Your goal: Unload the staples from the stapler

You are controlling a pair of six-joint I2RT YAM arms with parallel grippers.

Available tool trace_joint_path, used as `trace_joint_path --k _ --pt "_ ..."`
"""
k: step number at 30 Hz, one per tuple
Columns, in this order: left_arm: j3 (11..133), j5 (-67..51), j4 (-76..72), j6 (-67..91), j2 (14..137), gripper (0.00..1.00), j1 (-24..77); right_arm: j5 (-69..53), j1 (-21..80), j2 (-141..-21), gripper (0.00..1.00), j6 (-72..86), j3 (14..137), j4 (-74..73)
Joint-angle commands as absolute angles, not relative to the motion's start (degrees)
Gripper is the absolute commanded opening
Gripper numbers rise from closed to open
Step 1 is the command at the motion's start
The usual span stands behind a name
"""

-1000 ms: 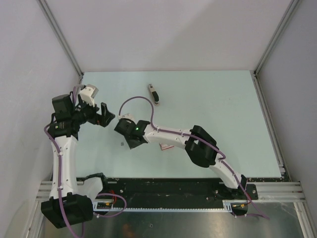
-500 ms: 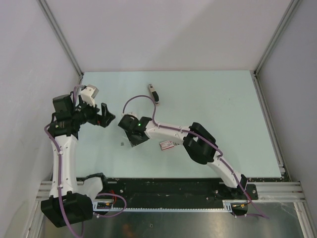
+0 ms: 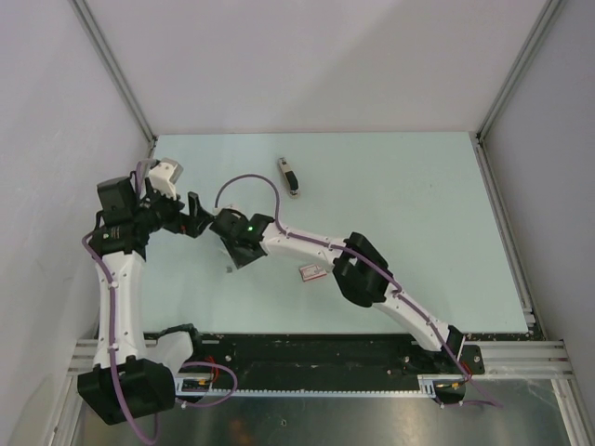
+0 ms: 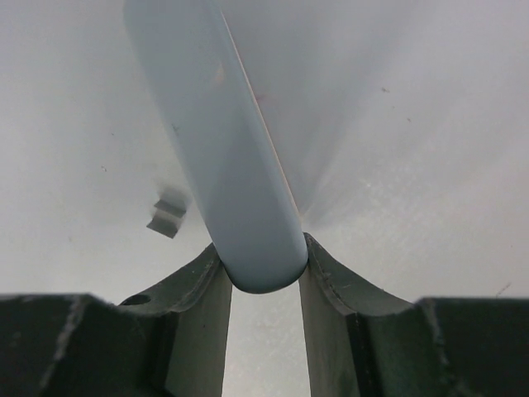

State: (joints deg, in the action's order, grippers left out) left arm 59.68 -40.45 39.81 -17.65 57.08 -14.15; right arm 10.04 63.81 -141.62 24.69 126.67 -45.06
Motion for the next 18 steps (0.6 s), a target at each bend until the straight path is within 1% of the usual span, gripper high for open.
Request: trace_joint_path --k 1,5,8,12,16,18 --pt "59.90 -41.58 40.32 -17.44 56.98 1.00 -15.10 9.85 64.34 -144.79 0.18 22.19 134.81 -48.03" --pt "59.71 -41.51 40.30 -17.56 56.91 1.00 -15.59 8.51 64.22 -146.14 0.20 22.08 137.21 -48.24" --pt "59.79 -41.58 40.26 -17.49 56.69 1.00 -16.13 7.46 64.60 -146.27 0.24 21.59 137.58 -47.57" --pt "60.87 -43.13 40.22 -15.84 56.88 0.99 -18.29 5.52 65.07 -143.46 0.37 22.08 134.12 -44.54" --pt "62.56 -44.72 40.17 -12.78 58.55 0.99 -22.29 2.94 63.78 -134.81 0.51 24.61 120.58 -35.24" --pt "63.12 -45.50 40.10 -11.70 59.55 0.99 -23.99 1.70 62.55 -129.74 0.60 26.10 113.51 -30.56"
